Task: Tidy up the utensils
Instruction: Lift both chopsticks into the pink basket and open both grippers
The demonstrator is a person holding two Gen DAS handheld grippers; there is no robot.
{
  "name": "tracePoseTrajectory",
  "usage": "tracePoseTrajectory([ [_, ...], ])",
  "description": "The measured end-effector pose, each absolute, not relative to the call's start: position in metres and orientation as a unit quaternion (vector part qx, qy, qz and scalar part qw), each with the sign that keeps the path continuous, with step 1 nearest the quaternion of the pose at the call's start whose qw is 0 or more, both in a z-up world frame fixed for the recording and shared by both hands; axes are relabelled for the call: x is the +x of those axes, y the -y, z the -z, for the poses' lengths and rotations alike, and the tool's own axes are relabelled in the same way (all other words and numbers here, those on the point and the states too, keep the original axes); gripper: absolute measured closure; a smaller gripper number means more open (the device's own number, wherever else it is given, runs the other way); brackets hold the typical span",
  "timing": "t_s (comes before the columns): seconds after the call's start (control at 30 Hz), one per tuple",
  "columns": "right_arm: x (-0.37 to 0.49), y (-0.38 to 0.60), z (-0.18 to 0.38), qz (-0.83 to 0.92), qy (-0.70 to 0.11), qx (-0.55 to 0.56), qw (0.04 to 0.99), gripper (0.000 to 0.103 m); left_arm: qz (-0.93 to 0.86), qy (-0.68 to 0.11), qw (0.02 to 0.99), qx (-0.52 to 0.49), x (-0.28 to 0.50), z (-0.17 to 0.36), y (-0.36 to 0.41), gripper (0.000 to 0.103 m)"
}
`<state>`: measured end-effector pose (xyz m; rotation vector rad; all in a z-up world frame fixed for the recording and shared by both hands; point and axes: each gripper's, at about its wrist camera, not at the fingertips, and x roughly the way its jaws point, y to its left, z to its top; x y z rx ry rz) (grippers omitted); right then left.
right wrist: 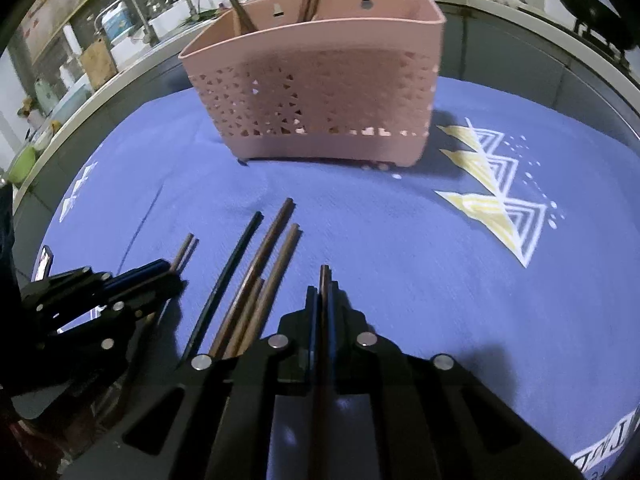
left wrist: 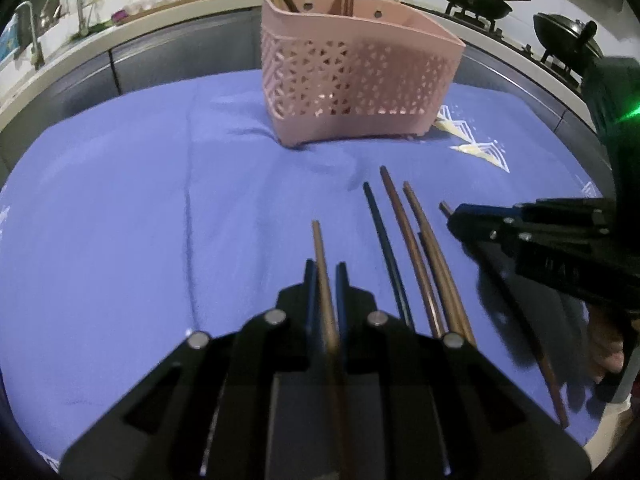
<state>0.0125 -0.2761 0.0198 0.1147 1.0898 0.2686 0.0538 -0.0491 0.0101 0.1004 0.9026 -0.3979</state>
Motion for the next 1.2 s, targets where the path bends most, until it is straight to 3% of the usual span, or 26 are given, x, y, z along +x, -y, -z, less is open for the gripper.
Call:
tracePoseTrajectory([
  [0.17,0.003,0.272,-0.031,-0.146,-0.497,0.07,0.853,0.099,0.218,-0.442,0.87,0.009,0.056,-0.016,0.041,0.098],
  [0.3,-0.025,0.273,-0.069,-0.18,-0.423,0.098,0.883,0.099,0.265,-0.419,0.865,-0.074,0.047,-0.042,0.007,0.099],
  [0.53,-0.061,0.267,-0.112,-0.205,-0.315,0.112,0.92,0.099,0.313,-0.348,0.875,-0.122,0.013,-0.084,-0.024,0.099],
  [1.2,-0.066,0.262,-0.149,-0.205,-0.273,0.125,0.932,0.099,0.338,-0.313,0.881,-0.113,0.004,-0.119,-0.02,0.099],
])
